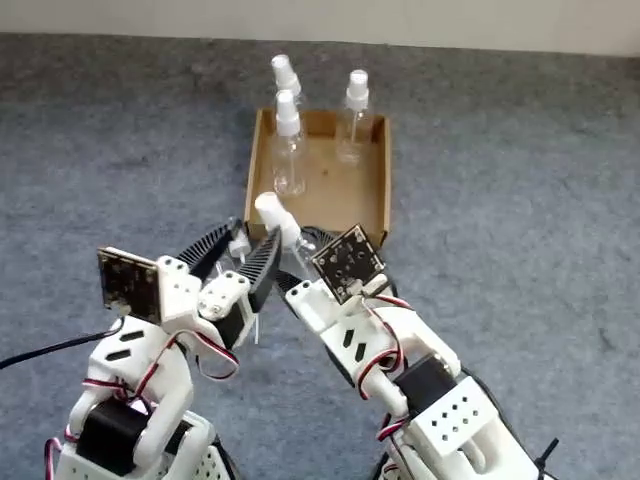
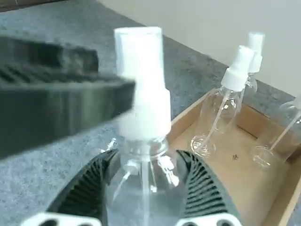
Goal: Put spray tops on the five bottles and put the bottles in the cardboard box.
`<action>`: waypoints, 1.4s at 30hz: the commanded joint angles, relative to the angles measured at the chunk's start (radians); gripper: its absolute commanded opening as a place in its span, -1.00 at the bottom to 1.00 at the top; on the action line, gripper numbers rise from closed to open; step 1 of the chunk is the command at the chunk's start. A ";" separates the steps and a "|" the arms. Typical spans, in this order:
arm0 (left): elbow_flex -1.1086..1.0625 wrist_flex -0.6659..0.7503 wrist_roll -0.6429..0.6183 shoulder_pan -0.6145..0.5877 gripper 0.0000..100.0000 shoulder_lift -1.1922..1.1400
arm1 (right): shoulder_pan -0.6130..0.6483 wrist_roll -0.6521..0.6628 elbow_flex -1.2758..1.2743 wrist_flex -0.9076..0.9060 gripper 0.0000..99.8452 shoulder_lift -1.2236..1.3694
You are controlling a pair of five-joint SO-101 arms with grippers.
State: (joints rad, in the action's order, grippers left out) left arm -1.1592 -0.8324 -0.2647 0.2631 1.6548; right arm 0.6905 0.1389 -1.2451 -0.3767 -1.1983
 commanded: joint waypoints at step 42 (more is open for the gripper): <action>-0.153 0.192 0.150 -0.042 -0.72 0.004 | -0.012 -0.002 -0.084 0.033 -0.99 -0.031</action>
State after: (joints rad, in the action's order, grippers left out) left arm -1.3280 -0.6375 -0.1143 0.2708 1.6456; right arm 0.6889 0.1373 -1.3464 -0.3690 -1.1983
